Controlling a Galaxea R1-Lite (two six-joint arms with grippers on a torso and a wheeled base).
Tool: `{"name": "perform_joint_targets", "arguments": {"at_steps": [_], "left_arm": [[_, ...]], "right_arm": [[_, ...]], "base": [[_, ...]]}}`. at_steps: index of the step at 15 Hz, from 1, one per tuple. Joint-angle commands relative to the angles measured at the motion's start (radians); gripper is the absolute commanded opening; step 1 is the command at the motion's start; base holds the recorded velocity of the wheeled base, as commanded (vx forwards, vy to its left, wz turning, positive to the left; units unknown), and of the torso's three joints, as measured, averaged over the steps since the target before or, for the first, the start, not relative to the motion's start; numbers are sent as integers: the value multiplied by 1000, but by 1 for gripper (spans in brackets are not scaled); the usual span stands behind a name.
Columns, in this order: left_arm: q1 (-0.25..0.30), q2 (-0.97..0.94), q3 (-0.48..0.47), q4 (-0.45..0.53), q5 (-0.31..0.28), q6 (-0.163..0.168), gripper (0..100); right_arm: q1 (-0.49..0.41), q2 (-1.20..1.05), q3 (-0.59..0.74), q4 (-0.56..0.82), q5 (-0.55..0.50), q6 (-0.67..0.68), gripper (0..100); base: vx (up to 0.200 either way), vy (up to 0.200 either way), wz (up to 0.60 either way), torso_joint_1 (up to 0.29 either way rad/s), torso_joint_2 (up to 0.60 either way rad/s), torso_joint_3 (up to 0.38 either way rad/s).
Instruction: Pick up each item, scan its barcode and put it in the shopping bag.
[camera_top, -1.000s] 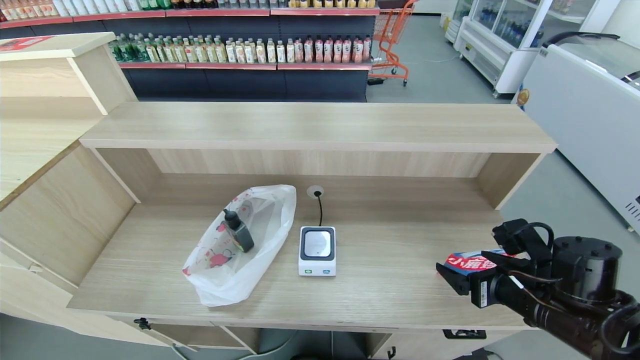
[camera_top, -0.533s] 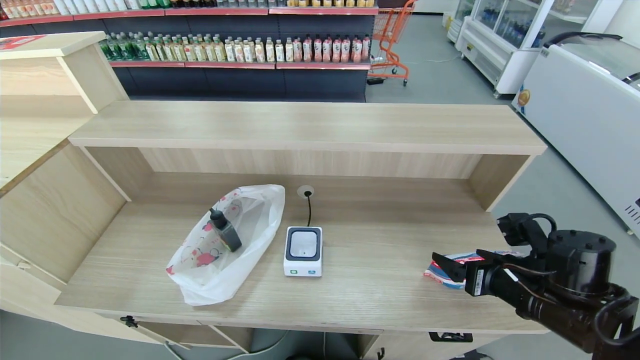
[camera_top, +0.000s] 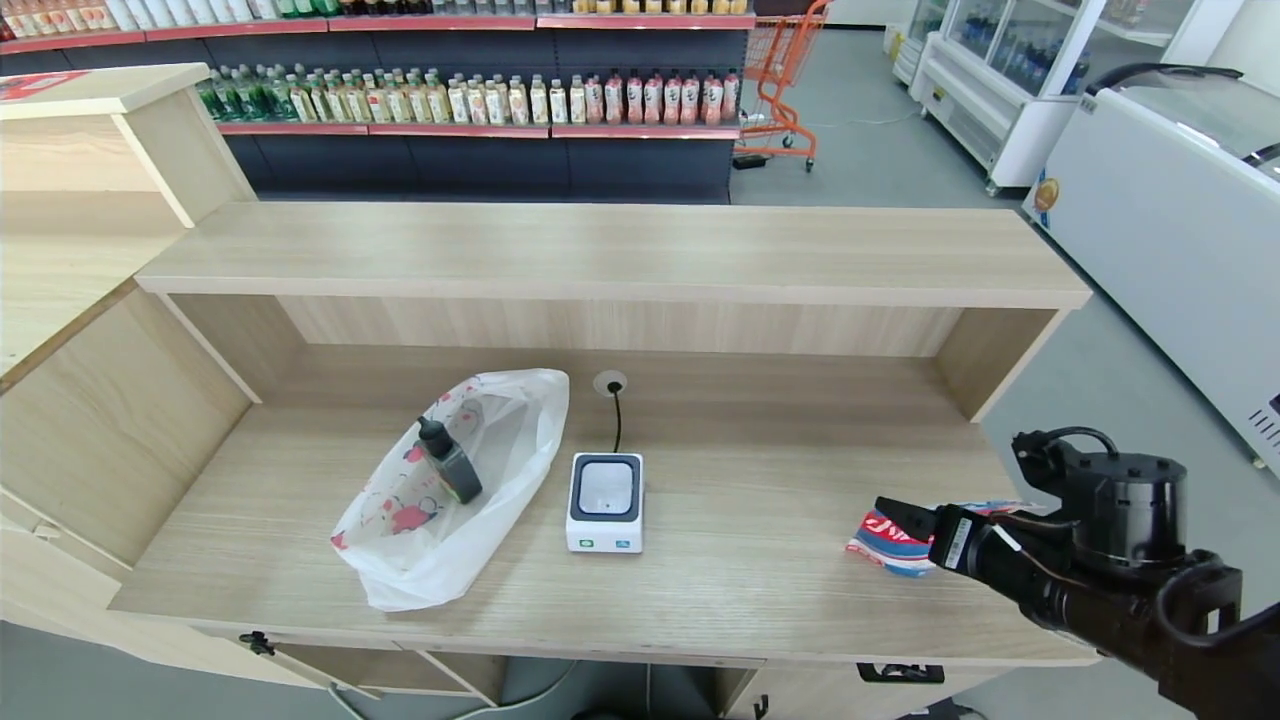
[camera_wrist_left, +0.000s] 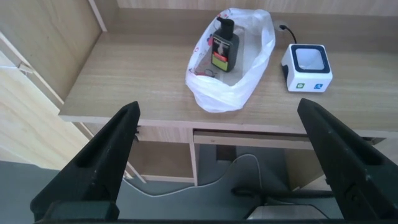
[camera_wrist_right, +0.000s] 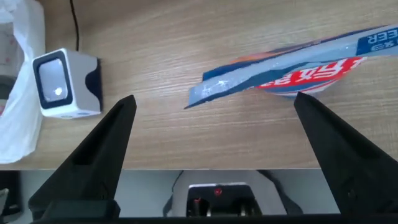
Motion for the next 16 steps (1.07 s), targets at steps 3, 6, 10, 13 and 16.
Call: {"name": "perform_joint_targets", "arguments": {"at_steps": [3, 6, 10, 13, 16], "left_arm": [[0, 0, 0, 0, 0, 0, 100], [0, 0, 0, 0, 0, 0, 100], [0, 0, 0, 0, 0, 0, 100], [0, 0, 0, 0, 0, 0, 100], [0, 0, 0, 0, 0, 0, 100]], "right_arm": [[-28, 61, -83, 1, 4, 26, 100], [-28, 61, -85, 1, 5, 55, 100], [-33, 85, -94, -2, 4, 115, 100], [-50, 79, -99, -2, 5, 144, 100], [-59, 84, -96, -2, 5, 181, 100]], "base": [[0, 0, 0, 0, 0, 0], [0, 0, 0, 0, 0, 0], [0, 0, 0, 0, 0, 0], [0, 0, 0, 0, 0, 0], [0, 0, 0, 0, 0, 0]]}}
